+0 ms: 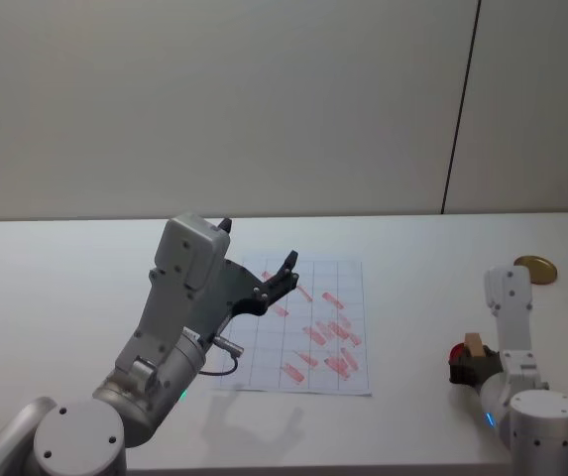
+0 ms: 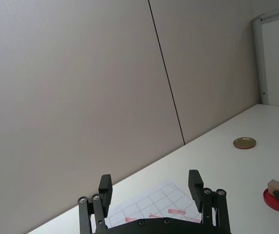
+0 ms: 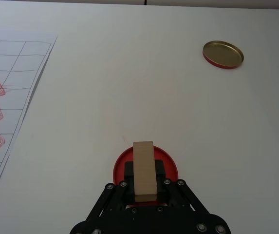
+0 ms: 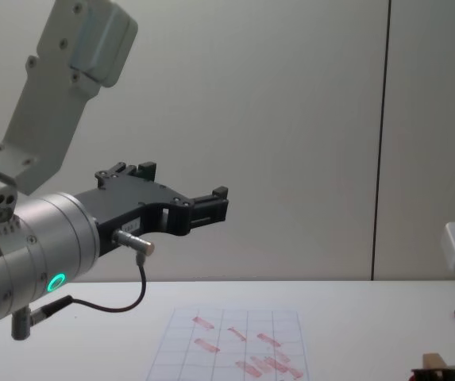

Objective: Use the one hand to pick up the stamp and affix it onto the A4 paper.

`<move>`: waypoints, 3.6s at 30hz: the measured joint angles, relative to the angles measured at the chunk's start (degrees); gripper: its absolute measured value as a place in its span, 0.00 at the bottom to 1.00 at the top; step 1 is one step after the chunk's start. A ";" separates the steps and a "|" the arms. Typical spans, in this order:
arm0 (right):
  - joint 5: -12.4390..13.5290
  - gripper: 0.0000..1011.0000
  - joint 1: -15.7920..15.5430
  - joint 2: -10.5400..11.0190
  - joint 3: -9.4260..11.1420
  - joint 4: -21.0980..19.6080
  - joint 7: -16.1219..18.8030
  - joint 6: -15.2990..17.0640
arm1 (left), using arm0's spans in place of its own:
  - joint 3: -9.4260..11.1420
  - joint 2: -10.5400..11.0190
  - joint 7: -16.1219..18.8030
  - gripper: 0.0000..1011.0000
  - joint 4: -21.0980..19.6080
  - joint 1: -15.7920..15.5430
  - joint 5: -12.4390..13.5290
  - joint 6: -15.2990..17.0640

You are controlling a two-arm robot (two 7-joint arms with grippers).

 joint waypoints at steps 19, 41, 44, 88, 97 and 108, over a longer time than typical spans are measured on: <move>0.61 0.22 1.74 -0.94 1.06 2.67 -2.65 2.30 | 0.00 0.00 0.00 0.98 0.00 0.00 0.00 0.00; 1.90 0.22 1.93 -1.20 2.40 2.08 -2.68 2.04 | 0.00 0.00 0.00 0.98 0.00 0.00 0.00 0.00; 1.34 0.22 1.60 -1.13 2.41 0.42 -2.48 1.33 | 0.00 0.00 0.00 0.98 0.00 0.00 0.00 0.00; -12.28 0.22 8.05 -5.68 -3.12 3.12 14.32 -6.62 | 0.00 0.00 0.00 0.98 0.00 0.00 0.00 0.00; -13.77 0.22 12.72 -7.90 -3.97 13.24 15.08 -8.96 | 0.00 0.00 0.00 0.98 0.00 0.00 0.00 0.00; -14.11 0.22 18.49 -10.32 -4.04 25.91 14.81 -12.26 | 0.00 0.00 0.00 0.98 0.00 0.00 0.00 0.00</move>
